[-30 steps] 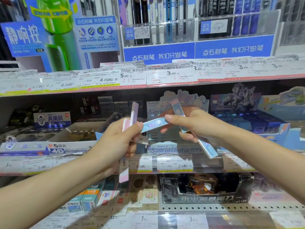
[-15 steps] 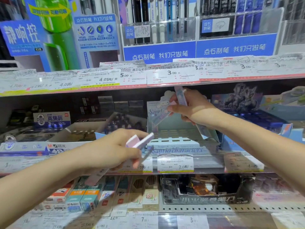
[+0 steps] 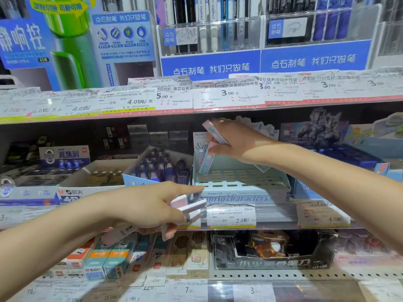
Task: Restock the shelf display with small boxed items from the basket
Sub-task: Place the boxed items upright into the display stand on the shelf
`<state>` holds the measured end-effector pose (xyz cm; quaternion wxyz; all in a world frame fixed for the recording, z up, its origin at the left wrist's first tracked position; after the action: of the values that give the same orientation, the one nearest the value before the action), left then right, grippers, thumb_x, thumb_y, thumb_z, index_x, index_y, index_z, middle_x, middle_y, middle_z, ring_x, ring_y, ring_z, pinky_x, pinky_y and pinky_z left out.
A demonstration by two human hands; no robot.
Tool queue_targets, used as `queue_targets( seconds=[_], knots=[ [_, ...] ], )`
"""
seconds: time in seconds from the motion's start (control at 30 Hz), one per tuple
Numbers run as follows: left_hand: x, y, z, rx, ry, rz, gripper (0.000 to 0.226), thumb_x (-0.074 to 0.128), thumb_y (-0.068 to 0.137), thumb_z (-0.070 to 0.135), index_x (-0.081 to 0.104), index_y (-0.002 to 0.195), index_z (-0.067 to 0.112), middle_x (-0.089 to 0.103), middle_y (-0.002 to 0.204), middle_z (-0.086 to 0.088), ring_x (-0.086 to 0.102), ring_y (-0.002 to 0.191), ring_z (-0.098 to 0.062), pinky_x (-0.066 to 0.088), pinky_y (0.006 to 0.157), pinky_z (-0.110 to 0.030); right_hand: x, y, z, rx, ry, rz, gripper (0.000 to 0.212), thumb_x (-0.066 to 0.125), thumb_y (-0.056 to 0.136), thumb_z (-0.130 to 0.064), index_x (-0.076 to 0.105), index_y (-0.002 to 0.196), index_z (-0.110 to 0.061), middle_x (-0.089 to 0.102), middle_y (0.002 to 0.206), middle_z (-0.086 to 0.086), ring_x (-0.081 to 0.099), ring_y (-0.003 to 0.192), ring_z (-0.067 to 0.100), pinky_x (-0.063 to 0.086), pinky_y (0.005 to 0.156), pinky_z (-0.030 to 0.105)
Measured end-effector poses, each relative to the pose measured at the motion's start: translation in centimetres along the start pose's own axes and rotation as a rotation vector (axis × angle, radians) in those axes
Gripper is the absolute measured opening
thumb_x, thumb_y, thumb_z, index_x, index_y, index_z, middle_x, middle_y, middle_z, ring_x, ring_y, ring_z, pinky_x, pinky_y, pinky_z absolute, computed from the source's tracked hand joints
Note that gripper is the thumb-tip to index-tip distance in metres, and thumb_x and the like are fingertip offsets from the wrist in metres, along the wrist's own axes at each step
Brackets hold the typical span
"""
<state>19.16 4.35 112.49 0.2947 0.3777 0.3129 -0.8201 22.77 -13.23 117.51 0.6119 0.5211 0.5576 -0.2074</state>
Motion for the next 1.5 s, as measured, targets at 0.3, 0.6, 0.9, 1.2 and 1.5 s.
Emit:
queue_targets(
  seconds=[0.3, 0.6, 0.9, 1.2, 1.5],
  knots=[
    [-0.3, 0.0, 0.2, -0.021, -0.011, -0.031, 0.065, 0.047, 0.094, 0.013, 0.017, 0.142, 0.045, 0.055, 0.041, 0.009, 0.038, 0.033, -0.005, 0.032, 0.037, -0.015, 0.2, 1.0, -0.4, -0.077, -0.036, -0.035, 0.02, 0.062, 0.086, -0.023, 0.051, 0.093, -0.008, 0.063, 0.093, 0.007, 0.055, 0.086, 0.024, 0.026, 0.062, 0.03],
    [-0.5, -0.3, 0.6, -0.04, 0.03, -0.024, 0.065, 0.047, 0.094, 0.014, 0.015, 0.141, 0.046, 0.047, 0.031, 0.01, 0.04, 0.028, -0.002, 0.03, 0.035, -0.011, 1.5, 1.3, -0.9, -0.118, -0.046, -0.023, 0.01, 0.059, 0.087, -0.021, 0.052, 0.082, -0.016, 0.063, 0.097, 0.005, 0.058, 0.093, 0.022, 0.033, 0.072, 0.027],
    [-0.3, 0.0, -0.2, -0.028, -0.008, -0.02, 0.066, 0.046, 0.094, 0.013, 0.015, 0.142, 0.047, 0.048, 0.033, 0.01, 0.037, 0.03, -0.004, 0.03, 0.035, -0.012, 1.6, 0.5, -0.7, -0.078, 0.027, -0.052, 0.025, 0.056, 0.09, -0.027, 0.067, 0.095, -0.005, 0.06, 0.102, 0.01, 0.057, 0.094, 0.026, 0.044, 0.086, 0.039],
    [-0.3, 0.3, -1.0, 0.17, -0.523, 0.239, 0.014, 0.048, 0.092, 0.009, 0.057, 0.103, 0.007, 0.055, 0.059, -0.006, 0.031, 0.038, -0.012, 0.023, 0.039, -0.017, 1.4, -1.9, -1.0, 0.138, 0.439, 0.046, 0.02, 0.047, 0.095, -0.025, 0.062, 0.104, -0.018, 0.061, 0.076, -0.007, 0.053, 0.051, -0.006, 0.039, 0.046, 0.006],
    [0.3, 0.9, -0.7, 0.346, -1.294, 0.243, 0.007, 0.049, 0.079, 0.017, 0.053, 0.082, 0.012, 0.045, 0.054, -0.003, 0.023, 0.03, -0.004, 0.02, 0.035, -0.008, 3.7, -5.6, -3.3, 0.29, 0.932, -0.205, 0.024, 0.052, 0.092, -0.021, 0.062, 0.105, -0.004, 0.057, 0.059, -0.009, 0.038, 0.033, 0.003, 0.03, 0.028, 0.014]
  ],
)
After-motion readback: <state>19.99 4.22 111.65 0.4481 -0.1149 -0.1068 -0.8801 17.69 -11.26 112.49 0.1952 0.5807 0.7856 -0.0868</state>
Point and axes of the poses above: each hand's wrist, its own y-axis towards the middle knuckle, its own x-axis out of the palm, z = x × y, the point moved 3 cm from there along y, towards the middle knuckle
